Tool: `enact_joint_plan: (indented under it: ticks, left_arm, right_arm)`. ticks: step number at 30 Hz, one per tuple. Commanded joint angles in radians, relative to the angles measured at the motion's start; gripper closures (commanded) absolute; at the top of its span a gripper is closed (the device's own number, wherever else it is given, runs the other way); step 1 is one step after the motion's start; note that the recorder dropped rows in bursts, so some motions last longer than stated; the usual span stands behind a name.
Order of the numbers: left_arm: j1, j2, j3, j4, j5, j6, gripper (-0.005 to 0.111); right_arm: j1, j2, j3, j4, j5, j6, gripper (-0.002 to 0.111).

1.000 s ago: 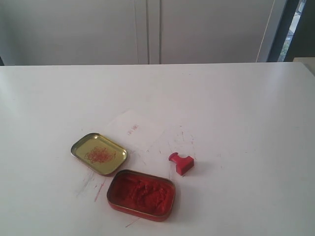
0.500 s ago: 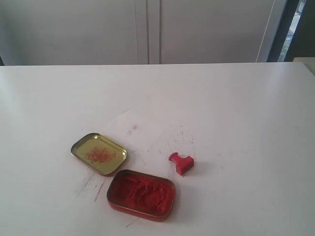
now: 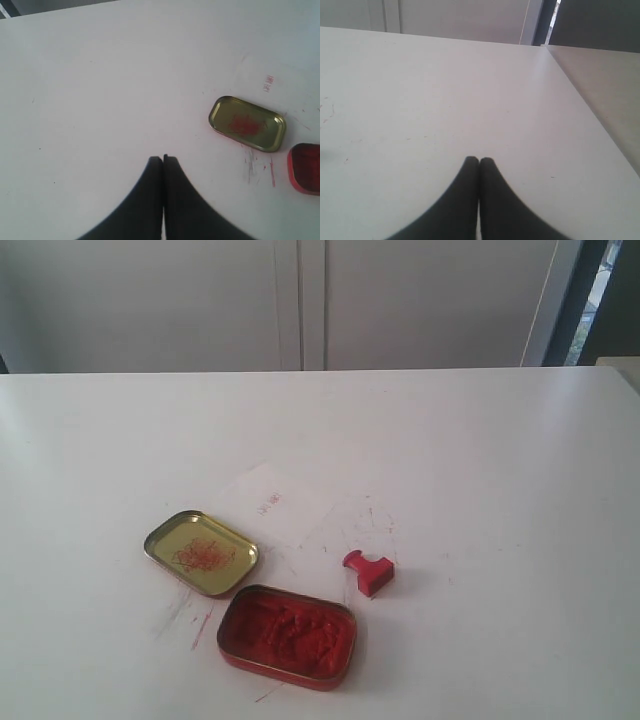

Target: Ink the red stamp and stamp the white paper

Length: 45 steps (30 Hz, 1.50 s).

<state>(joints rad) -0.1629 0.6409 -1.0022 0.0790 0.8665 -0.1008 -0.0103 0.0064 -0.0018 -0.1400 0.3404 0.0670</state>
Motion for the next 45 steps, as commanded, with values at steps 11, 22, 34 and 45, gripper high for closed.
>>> enact_joint_plan:
  ticks: [11,22,34,45]
  left_arm:
    - [0.023,-0.213,0.367,0.026,-0.266,-0.026,0.107]
    - [0.023,-0.407,0.589,0.039,-0.275,-0.026,0.107]
    - [0.029,-0.513,0.799,0.061,-0.466,-0.026,0.107]
    - [0.153,-0.513,0.890,0.057,-0.507,-0.026,0.107]
  right_arm:
    - [0.003,-0.006,0.002,-0.008,-0.006,-0.002,0.108]
    - [0.003,-0.006,0.002,-0.008,-0.006,-0.002,0.108]
    - [0.003,-0.006,0.002,-0.008,-0.006,-0.002,0.108]
    - [0.003,-0.006,0.002,-0.008,-0.006,-0.002,0.108]
